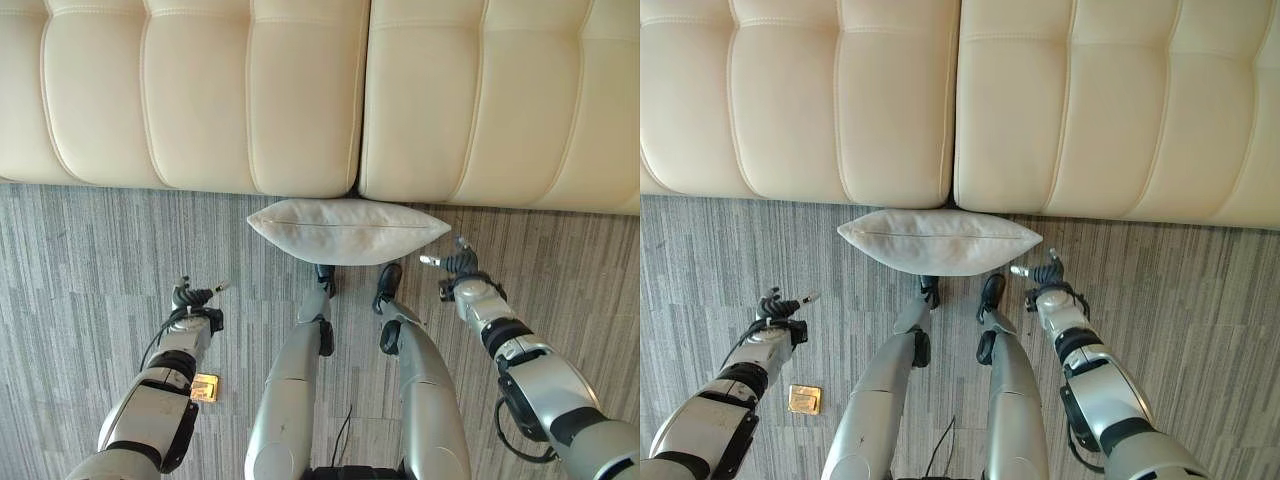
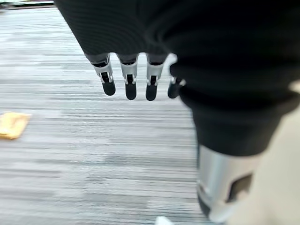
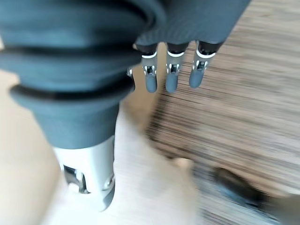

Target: Pick up all the scattered cushions and arrange them neatly on the sofa.

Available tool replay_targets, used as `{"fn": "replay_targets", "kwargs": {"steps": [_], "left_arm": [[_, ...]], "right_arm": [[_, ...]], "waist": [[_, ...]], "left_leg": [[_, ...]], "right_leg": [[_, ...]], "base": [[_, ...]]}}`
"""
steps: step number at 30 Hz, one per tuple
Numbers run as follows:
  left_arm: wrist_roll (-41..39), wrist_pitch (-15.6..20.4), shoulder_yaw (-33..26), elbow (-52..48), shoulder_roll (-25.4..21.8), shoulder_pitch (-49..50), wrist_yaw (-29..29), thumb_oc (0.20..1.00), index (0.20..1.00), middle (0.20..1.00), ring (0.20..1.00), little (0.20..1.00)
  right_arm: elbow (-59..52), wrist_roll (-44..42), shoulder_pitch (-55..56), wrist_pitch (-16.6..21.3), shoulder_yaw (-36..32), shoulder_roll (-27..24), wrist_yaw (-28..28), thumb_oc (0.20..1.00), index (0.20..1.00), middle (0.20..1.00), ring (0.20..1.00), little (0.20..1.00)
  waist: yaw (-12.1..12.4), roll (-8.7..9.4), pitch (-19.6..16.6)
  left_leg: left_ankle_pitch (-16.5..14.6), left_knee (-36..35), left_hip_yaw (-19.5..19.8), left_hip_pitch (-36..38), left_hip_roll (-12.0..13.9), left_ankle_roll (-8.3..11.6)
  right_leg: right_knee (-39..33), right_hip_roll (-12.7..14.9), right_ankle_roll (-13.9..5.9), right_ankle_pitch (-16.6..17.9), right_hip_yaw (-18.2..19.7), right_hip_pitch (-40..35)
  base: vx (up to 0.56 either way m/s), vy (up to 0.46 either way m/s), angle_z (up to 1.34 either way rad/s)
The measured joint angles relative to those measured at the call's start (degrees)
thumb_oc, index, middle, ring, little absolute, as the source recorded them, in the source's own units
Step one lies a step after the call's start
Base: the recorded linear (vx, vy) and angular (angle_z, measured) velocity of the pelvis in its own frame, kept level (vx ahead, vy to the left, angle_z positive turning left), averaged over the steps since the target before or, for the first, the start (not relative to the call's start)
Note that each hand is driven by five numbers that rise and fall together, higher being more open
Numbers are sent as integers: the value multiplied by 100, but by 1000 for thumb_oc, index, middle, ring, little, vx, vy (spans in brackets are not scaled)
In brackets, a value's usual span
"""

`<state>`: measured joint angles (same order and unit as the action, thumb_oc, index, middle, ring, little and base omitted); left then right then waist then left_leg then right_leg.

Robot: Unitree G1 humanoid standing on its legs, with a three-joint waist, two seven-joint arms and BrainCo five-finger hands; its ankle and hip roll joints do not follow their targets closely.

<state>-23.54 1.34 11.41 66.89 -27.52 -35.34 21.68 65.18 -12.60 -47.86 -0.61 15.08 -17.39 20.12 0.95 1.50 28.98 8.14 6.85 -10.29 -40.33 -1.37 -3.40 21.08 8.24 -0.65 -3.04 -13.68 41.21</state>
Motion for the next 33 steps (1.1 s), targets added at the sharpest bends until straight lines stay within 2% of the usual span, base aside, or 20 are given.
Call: {"fn": "replay_targets", "kwargs": {"steps": [4,8,12,14,16,18,19,20,21,22,23,24,27,30,31,33], "left_arm": [[-1,1,105,-22,-180,-279,80,1000,1000,1000,1000,1000],[-3,70,213,-87,-359,-724,99,1000,1000,1000,1000,1000],[-14,42,650,70,-128,-1314,117,1000,1000,1000,1000,1000],[-23,1,644,68,-37,-1477,142,1000,1000,1000,1000,1000],[-56,-76,923,59,186,-1777,259,1000,1000,1000,1000,1000],[-144,-64,1005,-154,163,-1953,280,1000,1000,1000,1000,1000],[-250,-24,1039,-276,209,-2005,297,1000,1000,1000,1000,1000],[-318,12,1093,-504,211,-2086,316,736,736,736,736,736],[-437,36,1089,-757,202,-2096,344,351,351,351,351,351],[-484,79,1088,-866,188,-2078,346,200,200,200,200,200],[-548,141,1084,-1132,237,-2092,402,200,200,200,200,200],[-688,269,1058,-1691,285,-1911,555,200,200,200,200,200],[-742,441,1035,-2199,528,-1703,783,200,200,200,200,200],[-751,580,1027,-2255,555,-1705,842,200,200,200,200,200],[-773,657,977,-2571,685,-1544,953,200,200,200,200,200],[-811,761,974,-2653,795,-1479,972,200,200,200,200,200]], "right_arm": [[-7,-138,-173,26,17,-221,53,1000,1000,1000,1000,1000],[12,-244,-577,60,1,-595,123,1000,1000,1000,1000,1000],[109,-448,-815,39,182,-610,209,1000,1000,1000,1000,1000],[79,-458,-871,33,233,-538,238,1000,1000,1000,1000,1000],[-56,-553,-1018,35,481,-406,330,1000,1000,1000,1000,1000],[-316,-664,-1090,87,444,-411,353,1000,1000,1000,1000,1000],[-510,-695,-1132,129,463,-332,392,1000,1000,1000,1000,1000],[-901,-856,-1082,175,465,-312,466,1000,1000,1000,1000,1000],[-1144,-933,-1046,214,463,-305,464,1000,1000,1000,1000,1000],[-1210,-967,-1036,285,454,-303,461,1000,1000,1000,1000,1000],[-1378,-1088,-1070,376,457,-222,473,793,793,793,793,793],[-1737,-1258,-942,572,438,-174,474,200,200,200,200,200],[-2077,-1643,-707,907,186,-15,496,200,200,200,200,200],[-2068,-2016,-680,1102,78,-4,543,200,200,200,200,200],[-2088,-2299,-514,1311,-122,147,540,200,200,200,200,200],[-2088,-2433,-386,1417,-122,190,545,200,200,200,200,200]], "waist": [[-47,8,-5],[-98,12,-28],[-214,20,-23],[-227,22,-16],[-259,20,-6],[-267,21,-6],[-268,24,1],[-274,38,34],[-269,42,63],[-263,55,126],[-265,45,264],[-270,30,319],[-268,36,322],[-274,36,323],[-278,37,323],[-296,37,323]], "left_leg": [[40,-27,95,-2,58,-59],[60,-15,124,-449,106,-90],[93,219,228,-1001,124,-73],[96,314,235,-1178,134,-70],[64,677,303,-1507,106,-34],[-73,1021,355,-1886,96,18],[-69,1169,349,-2077,104,16],[-170,1578,342,-2417,108,12],[-324,1811,346,-2602,120,58],[-339,1909,333,-2655,128,61],[-362,2082,314,-2726,134,49],[-490,2381,295,-2929,141,55],[-586,2788,327,-3224,138,25],[-614,2794,324,-3334,115,-8],[-613,2771,313,-3323,113,-7],[-607,2748,307,-3275,111,-1]], "right_leg": [[93,-58,37,10,-26,57],[184,-109,89,-16,-23,543],[500,-88,205,-91,-20,1098],[639,-74,226,-105,-10,1295],[1054,15,284,-191,43,1632],[1292,35,312,-401,147,1958],[1443,40,327,-388,162,2149],[1780,70,367,-425,265,2494],[1934,71,368,-554,322,2645],[2012,73,369,-554,354,2704],[2169,77,378,-572,401,2779],[2440,121,391,-663,451,2977],[2792,131,428,-793,523,3264],[2801,108,408,-743,599,3413],[2767,105,402,-682,621,3409],[2725,103,397,-635,626,3366]], "base": [[10,-6,-1],[33,-25,-5],[15,-15,10],[13,5,3],[43,14,12],[0,36,9],[22,15,4],[61,-9,2],[69,-26,0],[27,-14,-5],[0,0,0],[0,0,0],[0,0,0],[-22,-17,-7],[-47,-44,-8],[-43,-37,-6]]}}
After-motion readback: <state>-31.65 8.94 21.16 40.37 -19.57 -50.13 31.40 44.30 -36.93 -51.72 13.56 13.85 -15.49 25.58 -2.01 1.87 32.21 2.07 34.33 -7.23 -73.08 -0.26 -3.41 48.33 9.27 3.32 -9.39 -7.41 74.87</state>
